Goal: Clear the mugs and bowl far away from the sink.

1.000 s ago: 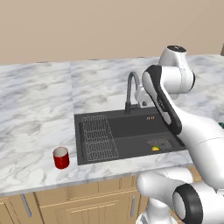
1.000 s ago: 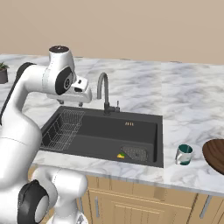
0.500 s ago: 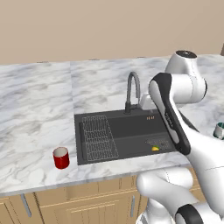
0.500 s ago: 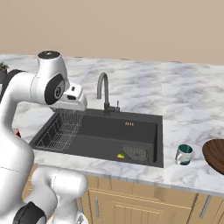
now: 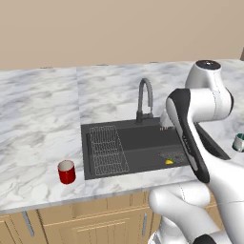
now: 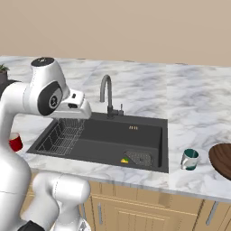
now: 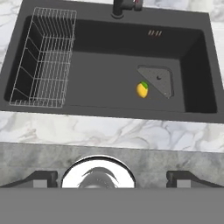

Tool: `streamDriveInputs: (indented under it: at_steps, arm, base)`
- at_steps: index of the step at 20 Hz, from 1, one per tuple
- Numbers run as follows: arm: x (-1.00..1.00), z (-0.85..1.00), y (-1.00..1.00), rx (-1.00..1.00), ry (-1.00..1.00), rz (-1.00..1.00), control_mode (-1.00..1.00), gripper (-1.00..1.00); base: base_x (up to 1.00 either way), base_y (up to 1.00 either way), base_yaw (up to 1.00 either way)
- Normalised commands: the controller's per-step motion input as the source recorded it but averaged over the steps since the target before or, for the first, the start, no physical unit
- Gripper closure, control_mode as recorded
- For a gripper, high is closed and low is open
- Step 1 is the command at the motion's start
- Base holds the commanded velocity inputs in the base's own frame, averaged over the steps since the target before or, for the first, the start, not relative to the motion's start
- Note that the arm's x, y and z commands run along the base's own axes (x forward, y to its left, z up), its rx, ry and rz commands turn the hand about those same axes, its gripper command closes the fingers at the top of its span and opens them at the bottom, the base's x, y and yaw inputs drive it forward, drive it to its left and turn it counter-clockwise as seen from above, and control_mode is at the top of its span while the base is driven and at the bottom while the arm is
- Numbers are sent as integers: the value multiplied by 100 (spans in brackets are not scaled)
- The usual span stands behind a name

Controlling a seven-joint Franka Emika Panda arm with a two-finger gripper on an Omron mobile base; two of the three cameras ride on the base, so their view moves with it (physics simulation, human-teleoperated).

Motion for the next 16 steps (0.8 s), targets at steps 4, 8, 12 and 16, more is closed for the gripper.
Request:
streamDriveInputs:
  at_steps: [4,8,12,16]
  arm:
    - [-3,-9,-46,-2,1,-4,-100,-100]
    - [-1,-7,-57,0,8,-7,-100,-100]
    - [-3,-11,-61,0,4,-10,-100,-100]
    - [-5,-13,-61,0,4,-12,-100,-100]
  base:
    - [0,0,0]
    - [0,0,0]
    - [0,0,0]
    - [0,0,0]
